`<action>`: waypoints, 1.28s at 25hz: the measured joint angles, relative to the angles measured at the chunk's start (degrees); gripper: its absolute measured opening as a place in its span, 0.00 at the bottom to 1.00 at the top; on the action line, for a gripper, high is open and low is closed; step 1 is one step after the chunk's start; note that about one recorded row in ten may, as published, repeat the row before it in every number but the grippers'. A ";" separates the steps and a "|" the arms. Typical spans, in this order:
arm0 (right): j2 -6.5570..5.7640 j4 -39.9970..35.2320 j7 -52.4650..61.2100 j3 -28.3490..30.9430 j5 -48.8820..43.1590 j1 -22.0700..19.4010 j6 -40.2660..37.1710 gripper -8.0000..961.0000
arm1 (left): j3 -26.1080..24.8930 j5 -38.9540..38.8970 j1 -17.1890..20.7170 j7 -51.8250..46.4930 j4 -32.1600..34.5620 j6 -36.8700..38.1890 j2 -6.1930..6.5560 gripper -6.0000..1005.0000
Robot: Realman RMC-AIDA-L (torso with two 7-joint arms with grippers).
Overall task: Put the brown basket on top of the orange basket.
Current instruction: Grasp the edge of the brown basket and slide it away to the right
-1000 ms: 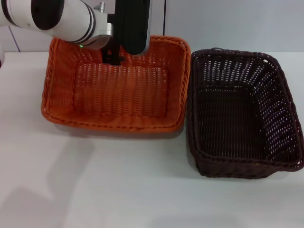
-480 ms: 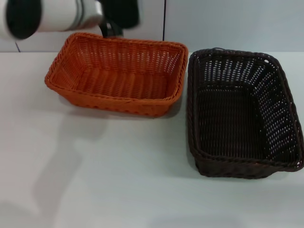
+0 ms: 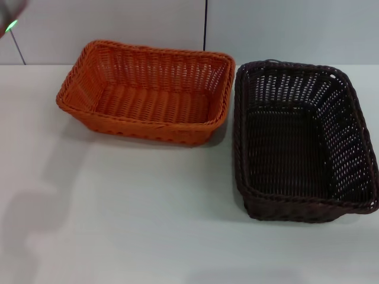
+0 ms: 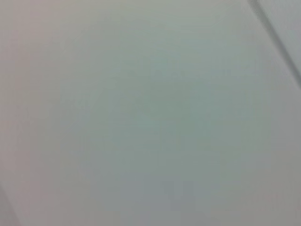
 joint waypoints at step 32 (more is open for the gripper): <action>-2.92 3.69 7.31 -2.36 -8.59 5.77 0.02 0.82 | 13.54 -3.04 8.94 -38.99 -59.08 71.02 -0.35 0.80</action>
